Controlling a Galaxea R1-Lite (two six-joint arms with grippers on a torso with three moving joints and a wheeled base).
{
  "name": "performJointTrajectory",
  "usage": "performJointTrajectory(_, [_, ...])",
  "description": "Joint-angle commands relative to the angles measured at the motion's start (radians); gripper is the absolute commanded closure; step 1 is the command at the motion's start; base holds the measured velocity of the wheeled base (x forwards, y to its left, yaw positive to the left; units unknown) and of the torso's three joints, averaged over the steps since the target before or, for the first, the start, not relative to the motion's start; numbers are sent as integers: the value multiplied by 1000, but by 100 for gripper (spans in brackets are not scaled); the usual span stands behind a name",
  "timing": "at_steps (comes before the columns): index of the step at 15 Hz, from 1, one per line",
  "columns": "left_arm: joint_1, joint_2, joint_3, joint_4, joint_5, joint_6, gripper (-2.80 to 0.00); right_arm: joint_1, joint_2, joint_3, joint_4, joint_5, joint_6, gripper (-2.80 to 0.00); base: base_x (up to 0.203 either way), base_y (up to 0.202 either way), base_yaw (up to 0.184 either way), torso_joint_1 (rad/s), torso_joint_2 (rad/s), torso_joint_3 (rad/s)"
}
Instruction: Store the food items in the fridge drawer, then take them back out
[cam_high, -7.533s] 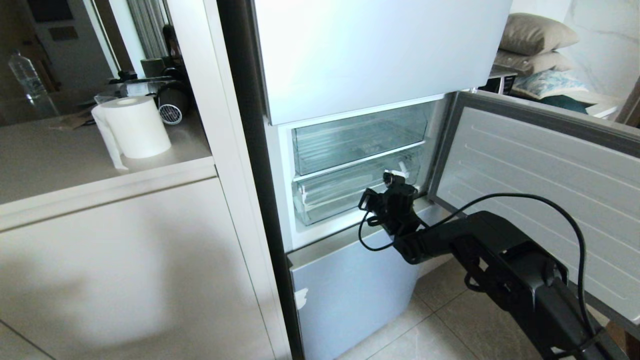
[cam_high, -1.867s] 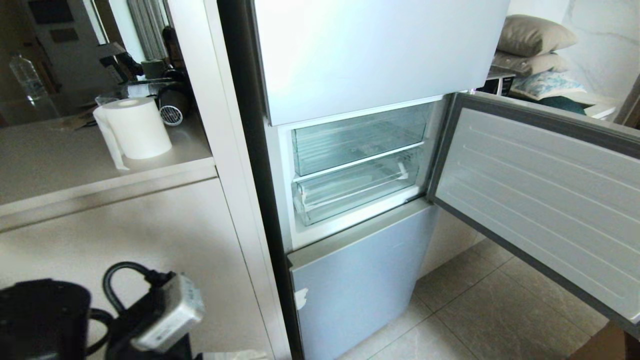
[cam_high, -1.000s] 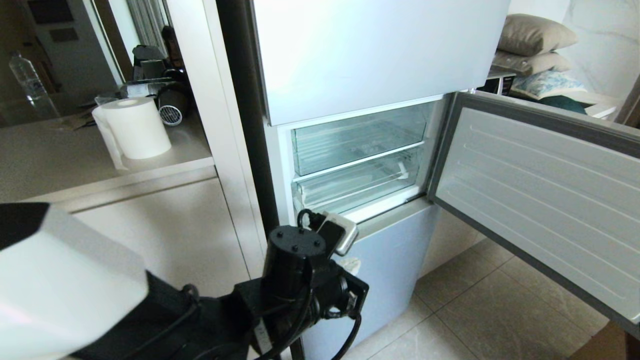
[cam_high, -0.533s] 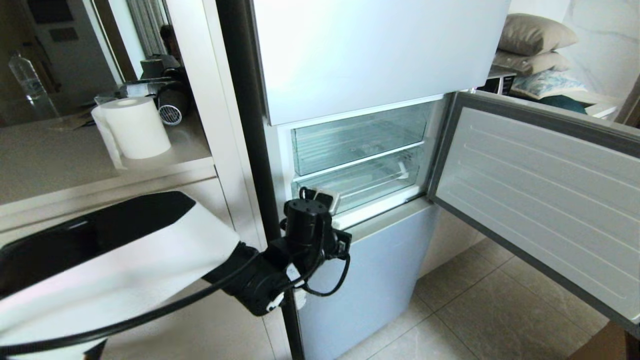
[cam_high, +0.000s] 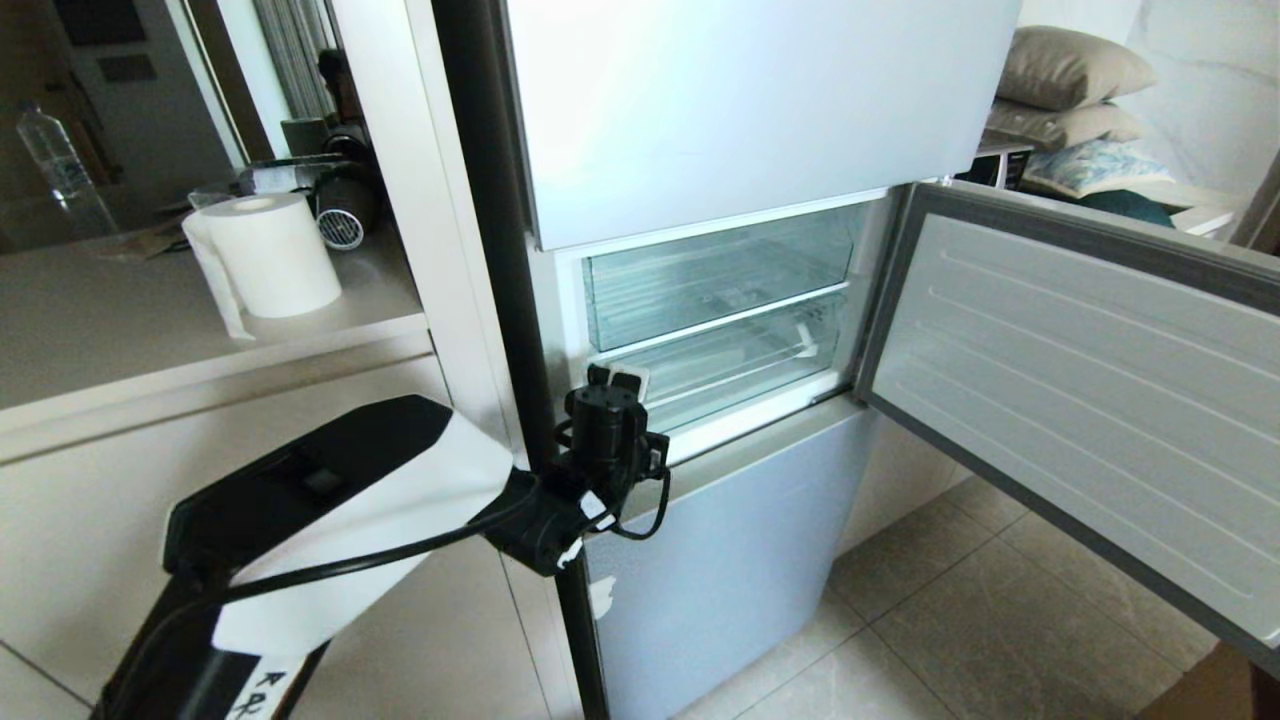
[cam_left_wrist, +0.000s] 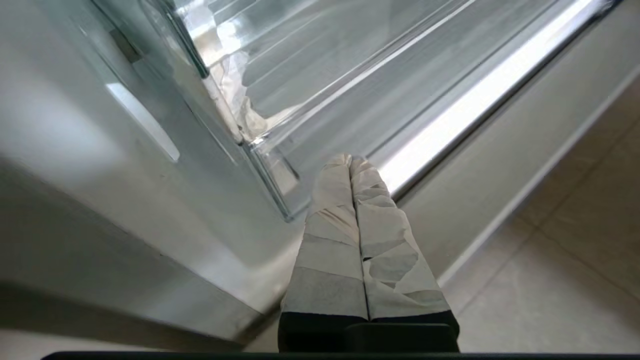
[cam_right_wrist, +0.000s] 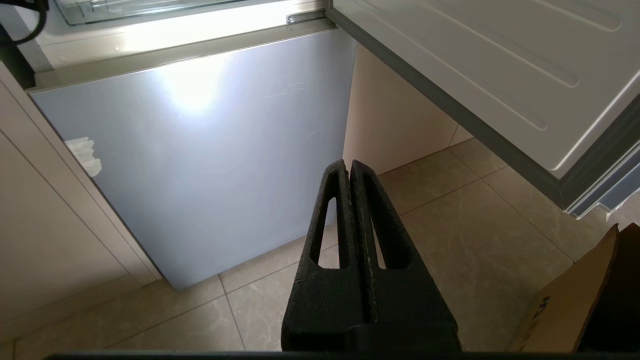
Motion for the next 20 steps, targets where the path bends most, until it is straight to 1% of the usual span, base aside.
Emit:
performJointTrajectory(1, [23,44,-45,-5,6,7,0,0,0,0,0,0,0,0,0,0,0,0,0,0])
performJointTrajectory(3, [37,67,-84,-5,20,9,0,0,0,0,0,0,0,0,0,0,0,0,0,0])
performJointTrajectory(5, [43,76,-92,-4,21,11,0,0,0,0,0,0,0,0,0,0,0,0,0,0])
performJointTrajectory(9, [43,119,-181,4,25,12,0,0,0,1,-2,0,1,0,0,0,0,0,0,0])
performJointTrajectory(12, [24,86,-157,-14,28,11,0,0,0,1,0,0,0,0,0,0,0,0,0,0])
performJointTrajectory(15, [-36,-52,-24,-41,36,11,0,0,0,0,-2,0,0,0,0,0,0,0,0,0])
performJointTrajectory(17, [-93,-197,107,-56,38,11,0,0,0,0,-2,0,0,0,0,0,0,0,0,0])
performJointTrajectory(20, [-193,-471,313,-59,45,11,0,0,0,0,0,0,-5,0,0,0,0,0,0,0])
